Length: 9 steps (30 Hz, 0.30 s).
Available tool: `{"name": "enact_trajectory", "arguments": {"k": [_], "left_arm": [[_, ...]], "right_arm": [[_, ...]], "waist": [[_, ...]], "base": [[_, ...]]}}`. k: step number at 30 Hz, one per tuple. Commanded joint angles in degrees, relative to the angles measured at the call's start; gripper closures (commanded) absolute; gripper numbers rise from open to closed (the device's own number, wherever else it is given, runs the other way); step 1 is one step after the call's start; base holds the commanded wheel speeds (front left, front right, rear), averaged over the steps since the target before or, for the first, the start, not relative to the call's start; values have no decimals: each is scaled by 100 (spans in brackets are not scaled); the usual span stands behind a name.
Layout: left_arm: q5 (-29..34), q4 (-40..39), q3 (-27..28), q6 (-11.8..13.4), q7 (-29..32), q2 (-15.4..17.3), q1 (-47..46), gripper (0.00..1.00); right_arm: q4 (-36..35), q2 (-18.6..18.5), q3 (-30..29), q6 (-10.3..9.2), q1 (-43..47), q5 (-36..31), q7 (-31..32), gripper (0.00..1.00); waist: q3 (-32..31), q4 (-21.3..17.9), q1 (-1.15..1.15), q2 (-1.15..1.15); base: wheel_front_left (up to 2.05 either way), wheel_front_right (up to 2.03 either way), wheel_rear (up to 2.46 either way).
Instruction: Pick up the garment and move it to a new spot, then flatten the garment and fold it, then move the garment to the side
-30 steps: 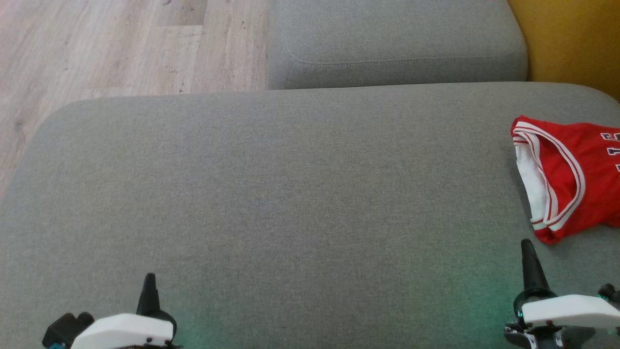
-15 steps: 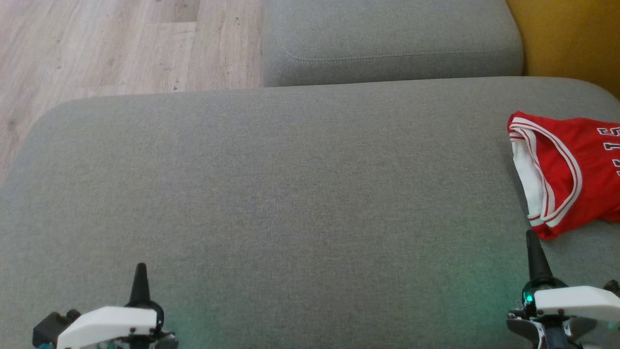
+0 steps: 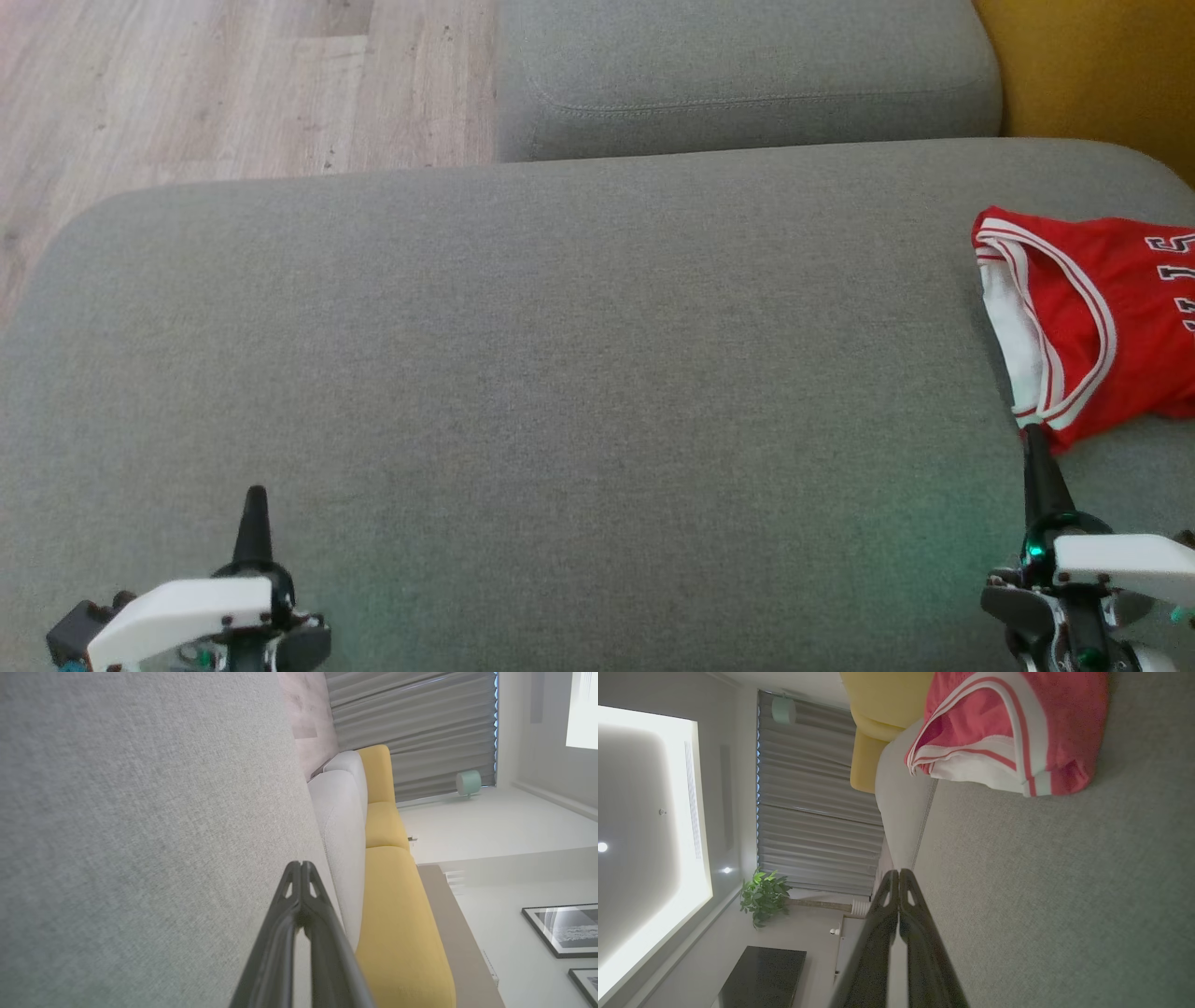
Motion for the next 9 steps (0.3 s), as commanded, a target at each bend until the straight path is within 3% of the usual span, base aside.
{"name": "enact_trajectory", "arguments": {"k": [1,9], "left_arm": [[-118,-136,290,-82,48,-26,-371,100],[-434,-110,551,-259,176,-144,-458,100]], "right_arm": [[-153,-111,60,34,-352,195,51,100],[-104,-112,17,36,-479,717,123,100]], "waist": [[6,-8,0,0],[37,-47,0,0]], "base": [[0,0,0],[0,0,0]]}}
